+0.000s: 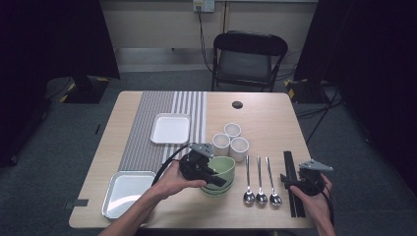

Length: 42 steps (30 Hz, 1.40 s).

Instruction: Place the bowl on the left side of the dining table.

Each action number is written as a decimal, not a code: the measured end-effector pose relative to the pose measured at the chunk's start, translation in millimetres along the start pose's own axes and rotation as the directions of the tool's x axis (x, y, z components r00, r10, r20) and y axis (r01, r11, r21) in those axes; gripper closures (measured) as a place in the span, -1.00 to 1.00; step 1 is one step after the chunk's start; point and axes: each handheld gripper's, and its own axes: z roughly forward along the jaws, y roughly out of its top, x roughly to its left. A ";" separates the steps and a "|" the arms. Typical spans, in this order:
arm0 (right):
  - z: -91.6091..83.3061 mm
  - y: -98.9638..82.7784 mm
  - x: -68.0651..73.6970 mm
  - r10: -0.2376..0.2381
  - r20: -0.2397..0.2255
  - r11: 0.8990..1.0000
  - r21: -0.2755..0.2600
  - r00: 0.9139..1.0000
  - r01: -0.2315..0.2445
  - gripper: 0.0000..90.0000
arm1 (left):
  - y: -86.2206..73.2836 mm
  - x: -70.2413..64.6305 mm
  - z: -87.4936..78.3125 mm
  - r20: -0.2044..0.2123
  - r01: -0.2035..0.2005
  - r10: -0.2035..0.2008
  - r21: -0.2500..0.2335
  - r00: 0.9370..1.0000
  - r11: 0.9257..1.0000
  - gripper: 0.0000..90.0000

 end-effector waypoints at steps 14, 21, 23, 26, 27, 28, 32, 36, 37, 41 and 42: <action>-0.1 -0.4 0.2 0.001 0.001 1.000 -0.002 1.000 -0.001 -0.65 | 1.8 -0.1 -10.6 0.000 0.015 -0.015 -0.056 1.000 0.998 0.84; -0.1 -0.4 0.3 0.002 0.001 1.000 -0.002 1.000 -0.002 -0.65 | 5.7 -0.4 -21.2 -0.002 0.014 -0.014 -0.090 1.000 0.996 0.84; -0.1 -0.4 0.2 0.001 0.000 1.000 -0.002 1.000 -0.001 -0.65 | 5.9 0.9 -23.4 0.010 0.015 -0.014 -0.104 1.000 0.994 0.84; -0.1 -0.4 0.2 0.001 0.001 1.000 -0.002 1.000 -0.001 -0.65 | 5.3 3.4 -25.8 0.008 0.028 -0.027 -0.123 1.000 0.992 0.84; -0.1 -0.4 0.2 0.001 0.001 1.000 -0.002 1.000 -0.001 -0.65 | 5.1 4.1 -26.6 0.006 0.025 -0.025 -0.124 1.000 0.992 0.84; -0.1 -0.4 0.2 0.001 0.001 1.000 -0.002 1.000 -0.001 -0.65 | 4.9 4.8 -27.2 0.005 0.027 -0.027 -0.127 1.000 0.992 0.84; -0.1 -0.4 0.2 0.001 -0.001 1.000 -0.002 1.000 -0.001 -0.65 | 5.2 8.1 -32.3 0.009 0.049 -0.048 -0.149 0.999 0.988 0.84; 0.2 -0.2 -0.1 -0.001 -0.001 1.000 -0.003 1.000 0.001 -0.65 | 7.8 11.0 -39.7 -0.012 0.060 -0.062 -0.165 0.998 0.984 0.84; 0.2 -0.2 -0.2 -0.001 -0.001 1.000 -0.003 1.000 0.001 -0.65 | 8.8 12.1 -42.2 -0.019 0.063 -0.067 -0.172 0.998 0.983 0.84; 0.4 -0.1 -0.3 -0.002 -0.001 1.000 -0.003 1.000 0.002 -0.65 | 12.1 16.1 -53.6 -0.038 0.065 -0.074 -0.203 0.997 0.977 0.84; 0.3 -0.1 -0.3 -0.002 -0.001 1.000 -0.003 1.000 0.002 -0.65 | 12.6 16.8 -55.6 -0.044 0.065 -0.076 -0.211 0.996 0.975 0.83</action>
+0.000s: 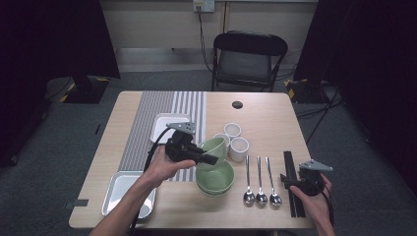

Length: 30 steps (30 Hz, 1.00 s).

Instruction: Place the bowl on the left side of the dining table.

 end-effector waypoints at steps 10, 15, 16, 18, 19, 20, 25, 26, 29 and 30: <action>0.1 0.0 0.0 0.000 -0.001 1.000 -0.001 1.000 0.000 -0.65 | 4.7 14.6 -18.6 -0.073 0.053 -0.057 -0.058 0.996 0.997 0.83; 0.1 0.1 0.1 0.001 -0.002 1.000 0.000 1.000 -0.001 -0.65 | 4.3 24.3 -22.8 -0.096 0.066 -0.071 -0.054 0.993 0.996 0.83; 0.0 0.1 0.0 0.001 -0.001 1.000 0.000 1.000 -0.001 -0.65 | 4.7 25.8 -23.9 -0.110 0.066 -0.071 -0.051 0.991 0.996 0.83; 0.1 0.1 0.0 0.001 0.000 1.000 0.001 1.000 -0.001 -0.65 | 5.5 28.0 -25.6 -0.132 0.063 -0.069 -0.048 0.989 0.997 0.83; 0.1 0.1 0.0 0.001 -0.001 1.000 0.000 1.000 -0.001 -0.65 | 6.0 30.0 -27.0 -0.145 0.066 -0.073 -0.049 0.987 0.997 0.83; 0.1 0.1 0.0 0.001 -0.001 1.000 0.000 1.000 -0.001 -0.65 | 6.3 31.4 -28.2 -0.153 0.068 -0.074 -0.050 0.985 0.996 0.83; 0.1 0.1 0.0 0.001 -0.001 1.000 0.000 1.000 -0.001 -0.65 | 8.2 41.6 -36.9 -0.194 0.082 -0.094 -0.072 0.977 0.994 0.83; 0.1 0.1 0.0 0.001 -0.002 1.000 0.000 1.000 -0.001 -0.65 | 8.3 43.7 -37.8 -0.201 0.083 -0.096 -0.070 0.975 0.994 0.83; 0.2 0.1 0.0 0.001 0.000 1.000 0.000 1.000 -0.001 -0.65 | 9.9 51.1 -40.3 -0.234 0.088 -0.100 -0.060 0.967 0.994 0.82; 0.3 0.2 0.0 0.000 -0.001 1.000 0.001 1.000 0.000 -0.65 | 10.3 53.2 -40.8 -0.242 0.089 -0.100 -0.056 0.965 0.994 0.82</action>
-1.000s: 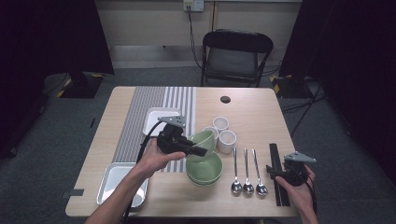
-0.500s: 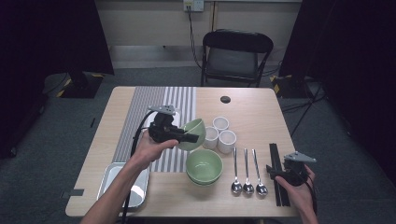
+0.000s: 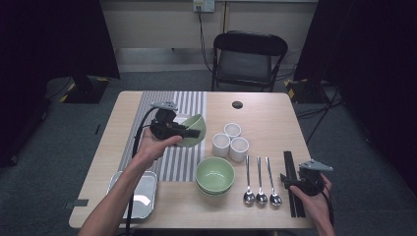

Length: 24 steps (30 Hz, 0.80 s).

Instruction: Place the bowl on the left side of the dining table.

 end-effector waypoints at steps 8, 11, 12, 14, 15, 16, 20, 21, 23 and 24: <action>0.0 0.0 -0.1 0.000 0.000 1.000 0.000 1.000 0.000 -0.65 | 0.2 23.2 2.3 -0.107 0.023 -0.021 0.021 0.994 1.000 0.83; 0.0 0.1 0.0 -0.001 0.001 1.000 0.000 1.000 0.001 -0.65 | -2.3 33.1 2.2 -0.123 0.052 -0.050 0.011 0.991 0.999 0.83; 0.0 0.1 -0.1 -0.001 0.001 1.000 0.000 1.000 0.001 -0.65 | -2.9 35.6 2.2 -0.133 0.063 -0.063 0.002 0.989 0.998 0.82; 0.2 0.1 -0.1 -0.001 0.001 1.000 -0.001 1.000 0.001 -0.65 | -3.2 39.9 2.5 -0.163 0.069 -0.068 0.004 0.984 0.998 0.83; 0.2 0.1 -0.1 -0.001 0.001 1.000 -0.001 1.000 0.001 -0.65 | -3.6 42.2 2.2 -0.178 0.072 -0.070 0.005 0.982 0.997 0.83; 0.2 0.1 -0.1 -0.001 0.001 1.000 -0.001 1.000 0.001 -0.65 | -4.0 44.5 2.0 -0.181 0.077 -0.075 0.005 0.981 0.997 0.83; 0.3 0.3 -0.3 -0.002 -0.001 1.000 0.000 1.000 0.002 -0.65 | -4.9 52.5 2.5 -0.221 0.097 -0.094 0.004 0.971 0.995 0.83; 0.3 0.3 -0.3 -0.003 -0.001 1.000 0.000 1.000 0.003 -0.65 | -4.4 55.0 2.6 -0.238 0.101 -0.097 0.006 0.966 0.995 0.83; 0.3 0.3 -0.3 -0.003 -0.001 1.000 0.000 1.000 0.003 -0.65 | -3.9 59.1 2.3 -0.258 0.107 -0.102 0.005 0.961 0.994 0.83; 0.3 0.3 -0.4 -0.004 -0.002 1.000 -0.001 1.000 0.004 -0.65 | -3.3 62.3 2.5 -0.273 0.114 -0.107 0.008 0.956 0.993 0.83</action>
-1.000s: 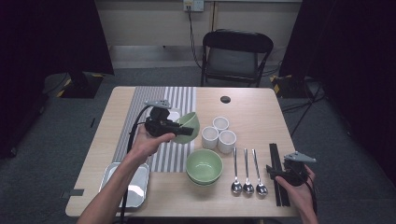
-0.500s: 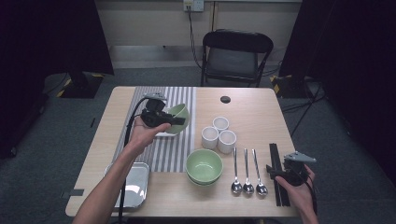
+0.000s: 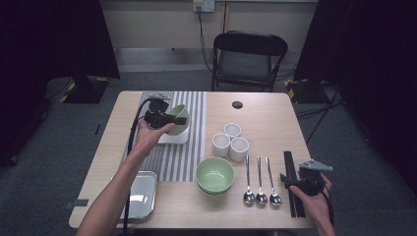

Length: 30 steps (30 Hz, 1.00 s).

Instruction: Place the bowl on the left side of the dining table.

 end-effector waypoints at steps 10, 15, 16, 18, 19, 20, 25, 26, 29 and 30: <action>0.0 0.0 0.0 0.001 0.000 1.000 0.000 1.000 -0.001 -0.65 | -1.2 24.8 4.3 -0.073 0.046 -0.047 -0.018 0.996 0.999 0.83; 0.2 0.2 0.0 0.000 -0.001 1.000 0.000 1.000 0.000 -0.65 | -6.8 34.6 15.5 -0.119 0.072 -0.070 0.010 0.990 0.997 0.83; 0.3 0.3 -0.1 0.000 0.001 1.000 0.001 1.000 0.000 -0.65 | -7.6 35.7 17.3 -0.131 0.079 -0.078 0.004 0.988 0.997 0.83; 0.4 0.4 -0.1 0.000 0.001 1.000 0.001 1.000 0.000 -0.65 | -9.6 38.9 20.9 -0.141 0.088 -0.087 0.005 0.986 0.996 0.83; 0.3 0.4 -0.1 -0.001 0.000 1.000 0.002 1.000 0.001 -0.65 | -10.7 40.6 23.5 -0.152 0.086 -0.083 0.011 0.985 0.996 0.83; 0.3 0.4 -0.2 -0.001 -0.001 1.000 0.002 1.000 0.001 -0.65 | -11.7 42.7 25.7 -0.157 0.088 -0.085 0.015 0.984 0.996 0.83; 0.4 0.4 -0.1 0.000 0.000 1.000 0.001 1.000 0.000 -0.65 | -22.0 45.4 36.2 -0.202 0.070 -0.069 0.000 0.977 0.998 0.85; 0.4 0.4 -0.2 -0.002 -0.001 1.000 0.002 1.000 0.002 -0.65 | -24.1 46.4 38.9 -0.202 0.071 -0.069 0.005 0.977 0.997 0.84; 0.4 0.4 -0.1 0.000 0.000 1.000 0.001 1.000 0.000 -0.65 | -30.3 49.4 44.2 -0.177 0.076 -0.074 0.003 0.981 0.997 0.84; 0.4 0.4 -0.1 -0.001 -0.001 1.000 0.001 1.000 0.001 -0.65 | -30.0 47.4 45.3 -0.192 0.052 -0.048 0.014 0.980 0.999 0.84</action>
